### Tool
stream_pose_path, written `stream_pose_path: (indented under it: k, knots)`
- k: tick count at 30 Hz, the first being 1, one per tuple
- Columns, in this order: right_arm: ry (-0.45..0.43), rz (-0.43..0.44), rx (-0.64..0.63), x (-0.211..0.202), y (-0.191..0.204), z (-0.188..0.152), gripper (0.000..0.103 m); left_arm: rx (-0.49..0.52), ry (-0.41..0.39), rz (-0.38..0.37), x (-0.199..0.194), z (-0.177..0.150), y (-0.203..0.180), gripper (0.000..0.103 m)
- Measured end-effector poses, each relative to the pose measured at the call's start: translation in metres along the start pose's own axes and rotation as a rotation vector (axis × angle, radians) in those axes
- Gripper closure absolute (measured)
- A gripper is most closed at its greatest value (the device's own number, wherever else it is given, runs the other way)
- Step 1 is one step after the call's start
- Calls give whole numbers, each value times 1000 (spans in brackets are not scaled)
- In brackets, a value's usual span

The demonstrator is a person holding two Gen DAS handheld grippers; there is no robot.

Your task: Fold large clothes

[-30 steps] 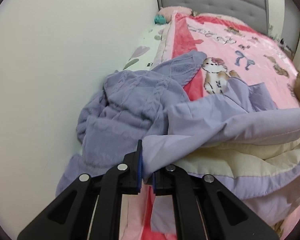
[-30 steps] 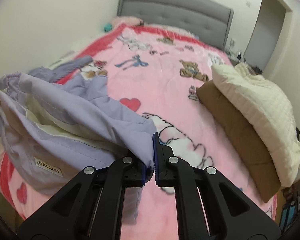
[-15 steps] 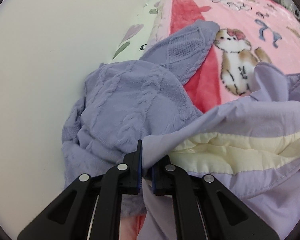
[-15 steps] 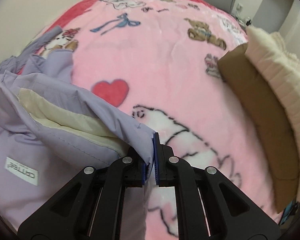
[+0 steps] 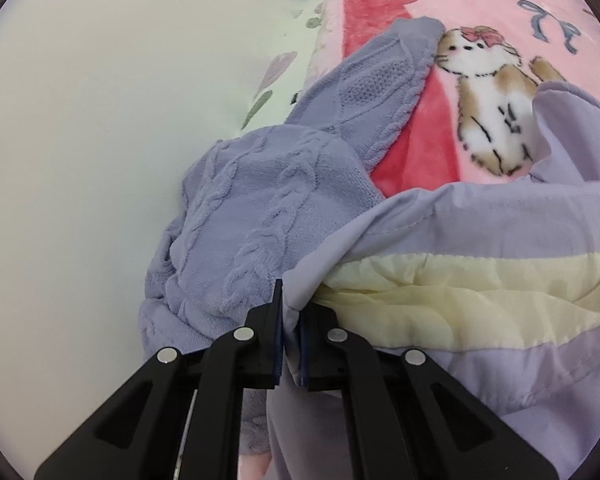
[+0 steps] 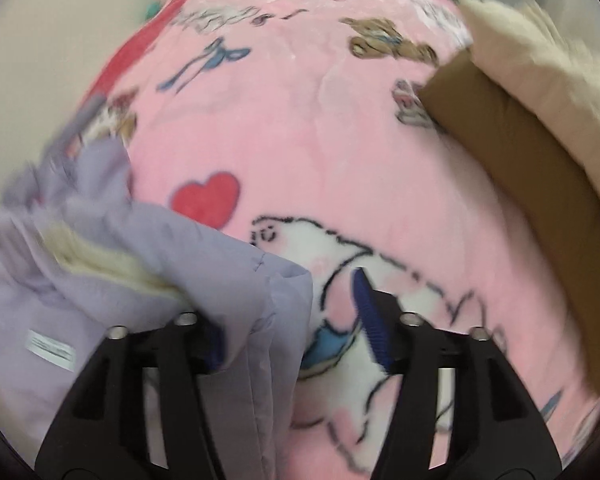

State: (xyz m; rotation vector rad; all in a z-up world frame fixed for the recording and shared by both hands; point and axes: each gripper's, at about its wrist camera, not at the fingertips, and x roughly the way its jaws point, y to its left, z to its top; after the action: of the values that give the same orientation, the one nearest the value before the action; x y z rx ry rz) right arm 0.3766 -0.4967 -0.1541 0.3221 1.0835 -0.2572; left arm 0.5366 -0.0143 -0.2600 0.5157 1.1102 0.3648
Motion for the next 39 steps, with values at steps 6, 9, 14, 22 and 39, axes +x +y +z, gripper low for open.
stream_pose_path:
  k: [6,9,14,22,39]
  knots:
    - [-93,331,108,-54,9,15,28,-26,-53,1,-15,-5,-6,99]
    - [-200,355,-17,-80,39,18,28,-32,-53,-17,-14,-6,-2,99]
    - [-138,424,-491,-62,120,-23,69,-19,-55,-48,-12,-7,2,98]
    - [-361,530,-811,-53,275,-81,53,-3,-84,-190,-12,-12,17,98]
    - [-97,382,-700,59,338,-73,45,-144,-248,-1056,-58,0,113,40]
